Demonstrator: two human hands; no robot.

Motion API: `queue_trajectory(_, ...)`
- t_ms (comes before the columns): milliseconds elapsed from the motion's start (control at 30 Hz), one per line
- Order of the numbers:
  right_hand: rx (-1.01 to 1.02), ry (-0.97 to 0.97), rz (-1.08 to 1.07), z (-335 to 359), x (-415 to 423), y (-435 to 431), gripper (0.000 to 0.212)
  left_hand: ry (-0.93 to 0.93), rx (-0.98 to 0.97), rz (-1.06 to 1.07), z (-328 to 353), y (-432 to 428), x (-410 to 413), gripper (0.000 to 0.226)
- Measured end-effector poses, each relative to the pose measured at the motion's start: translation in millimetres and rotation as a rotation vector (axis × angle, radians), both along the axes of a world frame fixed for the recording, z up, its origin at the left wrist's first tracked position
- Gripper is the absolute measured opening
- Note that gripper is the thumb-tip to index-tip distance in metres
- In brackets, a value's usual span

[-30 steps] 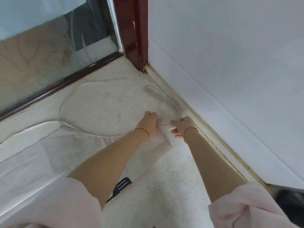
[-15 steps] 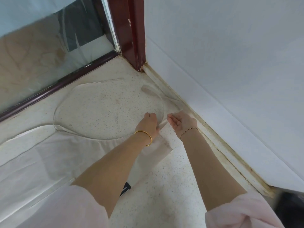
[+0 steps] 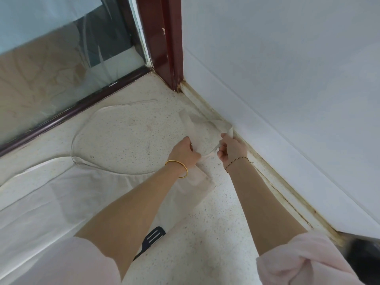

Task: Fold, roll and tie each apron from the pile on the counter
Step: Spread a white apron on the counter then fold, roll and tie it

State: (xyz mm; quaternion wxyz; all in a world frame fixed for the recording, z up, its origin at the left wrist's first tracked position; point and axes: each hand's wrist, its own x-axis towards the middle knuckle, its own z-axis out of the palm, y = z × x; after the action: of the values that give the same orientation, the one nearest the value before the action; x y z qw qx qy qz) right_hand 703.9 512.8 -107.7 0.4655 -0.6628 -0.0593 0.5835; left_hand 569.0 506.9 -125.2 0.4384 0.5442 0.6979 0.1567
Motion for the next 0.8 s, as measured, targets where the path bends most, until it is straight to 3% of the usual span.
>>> queue_trajectory(167, 0.095, 0.266, -0.053, 7.4, -1.6, -0.7, 0.019, -0.319, -0.091, -0.039, 29.9, 7.5, -3.1, 0.046)
queue_trajectory(300, 0.137, 0.379, -0.042, 9.1, -0.2, -2.5, 0.023, -0.466, -0.08, 0.035, 47.2, 14.6, -5.4, 0.034)
queue_trajectory(400, 0.189, 0.22, 0.076, 10.0, -2.6, -5.4, 0.008, -0.444, 0.026, 0.131, 57.3, 20.0, -2.8, 0.03)
queue_trajectory(500, 0.221, 0.026, 0.203, 15.9, -3.2, -7.2, 0.006, -0.437, 0.128, 0.18, 68.2, 22.5, 2.0, 0.028)
queue_trajectory(567, 0.234, -0.121, 0.288, 19.5, -3.7, -6.4, 0.006, -0.414, 0.19, 0.143, 74.5, 24.4, 3.7, 0.023)
queue_trajectory(633, 0.235, -0.239, 0.325, 22.0, -5.4, -4.7, 0.002, -0.375, 0.268, 0.044, 80.6, 24.1, 4.7, 0.036)
queue_trajectory(700, 0.242, -0.364, 0.361, 19.6, -6.8, -3.7, 0.014, -0.353, 0.32, 0.002, 88.2, 22.5, 6.0, 0.054)
queue_trajectory(800, 0.215, -0.602, 0.537, 14.8, -6.9, -4.3, 0.023, -0.479, 0.324, 0.088, 103.8, 24.1, 7.8, 0.037)
